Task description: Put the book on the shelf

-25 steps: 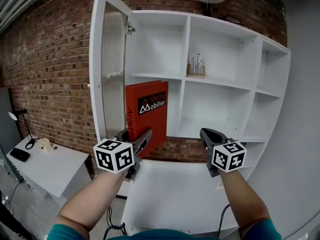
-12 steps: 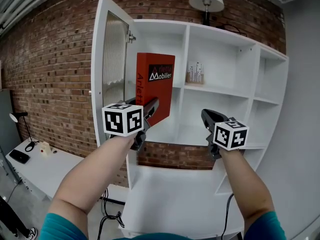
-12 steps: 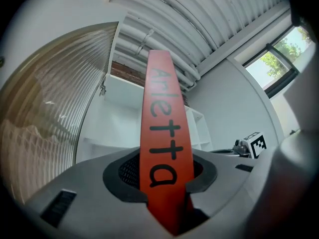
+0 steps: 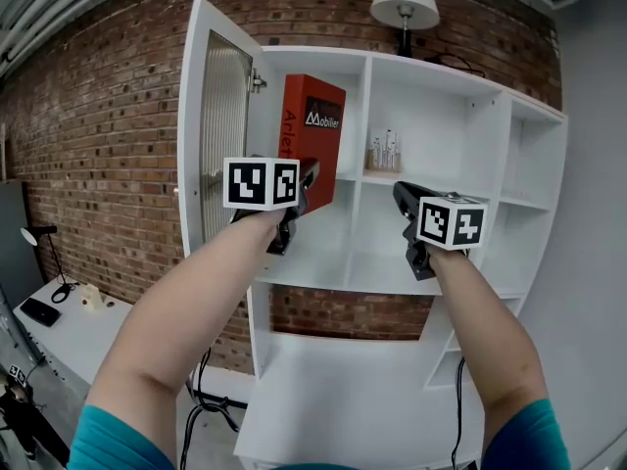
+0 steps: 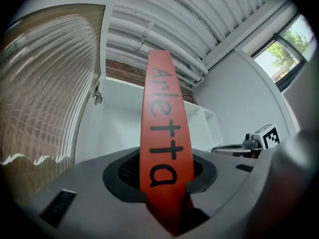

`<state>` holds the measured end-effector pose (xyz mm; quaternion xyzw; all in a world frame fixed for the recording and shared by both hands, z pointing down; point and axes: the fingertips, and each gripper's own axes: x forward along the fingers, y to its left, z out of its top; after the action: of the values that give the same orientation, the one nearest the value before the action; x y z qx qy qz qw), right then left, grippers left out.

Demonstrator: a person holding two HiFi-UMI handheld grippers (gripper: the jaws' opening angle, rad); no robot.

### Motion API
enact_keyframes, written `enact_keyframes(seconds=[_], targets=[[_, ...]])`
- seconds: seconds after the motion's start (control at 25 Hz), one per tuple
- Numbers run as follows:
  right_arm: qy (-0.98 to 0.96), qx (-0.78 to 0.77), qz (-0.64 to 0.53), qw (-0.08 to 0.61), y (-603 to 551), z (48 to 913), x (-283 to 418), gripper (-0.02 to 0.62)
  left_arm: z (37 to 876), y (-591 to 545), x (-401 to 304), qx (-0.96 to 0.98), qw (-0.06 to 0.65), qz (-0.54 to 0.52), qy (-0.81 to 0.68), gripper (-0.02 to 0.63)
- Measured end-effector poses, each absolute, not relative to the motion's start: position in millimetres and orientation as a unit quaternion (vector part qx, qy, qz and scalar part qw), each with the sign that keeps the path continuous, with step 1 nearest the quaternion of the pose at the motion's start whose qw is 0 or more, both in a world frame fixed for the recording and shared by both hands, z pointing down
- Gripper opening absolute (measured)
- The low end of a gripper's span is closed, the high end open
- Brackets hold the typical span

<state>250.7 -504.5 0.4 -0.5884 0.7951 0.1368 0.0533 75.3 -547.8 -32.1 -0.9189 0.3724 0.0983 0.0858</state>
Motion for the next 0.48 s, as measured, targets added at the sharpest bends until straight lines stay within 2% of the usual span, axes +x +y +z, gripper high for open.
enact_keyframes(seconds=[0.48], targets=[[0.797,-0.586,0.14,0.033,-546,-22,236,0.021,-90,-597,98,-0.906,0.079,0.105,0.402,0.167]])
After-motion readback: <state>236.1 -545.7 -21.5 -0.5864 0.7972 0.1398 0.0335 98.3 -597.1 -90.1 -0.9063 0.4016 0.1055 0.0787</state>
